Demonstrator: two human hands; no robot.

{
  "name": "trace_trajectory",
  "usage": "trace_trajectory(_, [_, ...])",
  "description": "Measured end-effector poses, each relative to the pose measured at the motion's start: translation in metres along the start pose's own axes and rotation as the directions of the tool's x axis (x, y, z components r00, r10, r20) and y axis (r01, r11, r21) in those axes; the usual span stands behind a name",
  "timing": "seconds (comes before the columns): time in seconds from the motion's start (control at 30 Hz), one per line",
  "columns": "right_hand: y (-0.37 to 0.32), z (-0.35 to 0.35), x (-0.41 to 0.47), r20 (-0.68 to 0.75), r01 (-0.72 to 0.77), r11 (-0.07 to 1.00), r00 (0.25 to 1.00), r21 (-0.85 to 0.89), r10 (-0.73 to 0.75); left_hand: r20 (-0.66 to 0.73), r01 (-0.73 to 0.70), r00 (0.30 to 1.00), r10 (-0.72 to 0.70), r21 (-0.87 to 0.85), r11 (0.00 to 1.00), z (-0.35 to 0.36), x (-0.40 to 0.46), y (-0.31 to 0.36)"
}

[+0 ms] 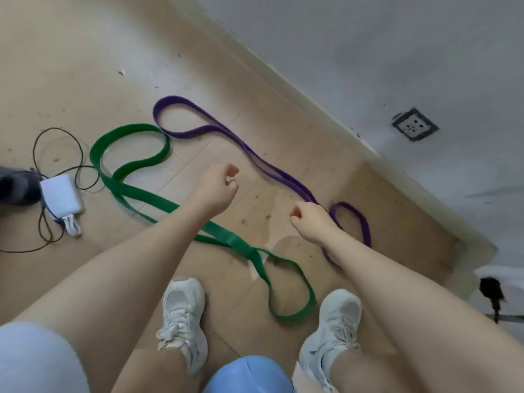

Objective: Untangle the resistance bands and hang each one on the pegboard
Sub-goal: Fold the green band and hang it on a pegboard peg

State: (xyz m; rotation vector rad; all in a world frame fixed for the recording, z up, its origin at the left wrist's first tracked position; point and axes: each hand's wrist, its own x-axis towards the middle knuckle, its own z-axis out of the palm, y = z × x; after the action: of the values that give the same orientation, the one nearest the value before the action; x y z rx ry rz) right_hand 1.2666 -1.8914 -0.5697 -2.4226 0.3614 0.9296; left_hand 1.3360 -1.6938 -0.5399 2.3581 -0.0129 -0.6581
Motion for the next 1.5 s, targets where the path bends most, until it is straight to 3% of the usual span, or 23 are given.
trace_trajectory(0.13, [0.036,0.052,0.062,-0.027,-0.043,0.998,0.999,-0.04,0.042,0.038,-0.021,0.999,0.019,0.056,0.998,0.047,0.038,-0.039])
trace_trajectory(0.27, [0.048,0.077,0.108,-0.03,0.039,0.992,0.999,-0.118,-0.043,0.047,-0.04,0.998,0.037,0.071,0.997,0.079,0.068,-0.064])
trace_trajectory(0.4, [0.029,0.112,0.12,0.168,0.242,0.967,0.959,-0.076,-0.227,0.09,-0.052,0.995,0.041,0.123,0.991,0.098,0.085,-0.092])
trace_trajectory(0.5, [0.003,0.157,0.114,0.289,0.417,0.869,0.895,-0.267,-0.341,0.104,-0.05,0.994,0.036,0.137,0.989,0.103,0.084,-0.114])
trace_trajectory(0.7, [-0.001,0.213,0.106,0.137,0.318,0.806,0.948,-0.499,-0.289,0.162,-0.068,0.986,0.039,0.176,0.982,0.1,0.073,-0.138])
trace_trajectory(0.77, [0.001,0.214,0.1,0.134,0.246,0.895,0.968,-0.373,-0.21,0.177,-0.05,0.984,0.019,0.171,0.984,0.099,0.068,-0.139])
trace_trajectory(0.87, [-0.001,0.19,0.097,0.175,0.157,0.987,0.973,-0.034,-0.149,0.27,-0.071,0.962,0.023,0.169,0.983,0.096,0.063,-0.136])
trace_trajectory(0.97, [0.0,0.14,0.091,0.231,0.064,0.95,0.963,0.306,-0.14,0.475,-0.161,0.877,0.076,0.143,0.977,0.085,0.059,-0.118])
trace_trajectory(1.07, [-0.001,0.083,0.073,0.213,0.053,0.912,0.965,0.406,-0.151,0.555,-0.274,0.808,0.197,0.057,0.96,0.072,0.052,-0.087])
trace_trajectory(1.33, [-0.008,-0.015,-0.008,0.017,0.178,0.83,0.975,0.528,-0.22,0.298,-0.609,0.782,0.547,0.179,0.773,0.041,-0.004,-0.007])
trace_trajectory(1.43, [-0.017,-0.041,-0.037,-0.081,0.26,0.821,0.964,0.508,-0.254,0.148,-0.71,0.704,0.695,0.163,0.685,0.029,-0.028,0.012])
trace_trajectory(1.5, [-0.025,-0.056,-0.062,-0.163,0.337,0.833,0.942,0.44,-0.295,0.073,-0.769,0.61,0.789,0.295,0.567,0.017,-0.047,0.028])
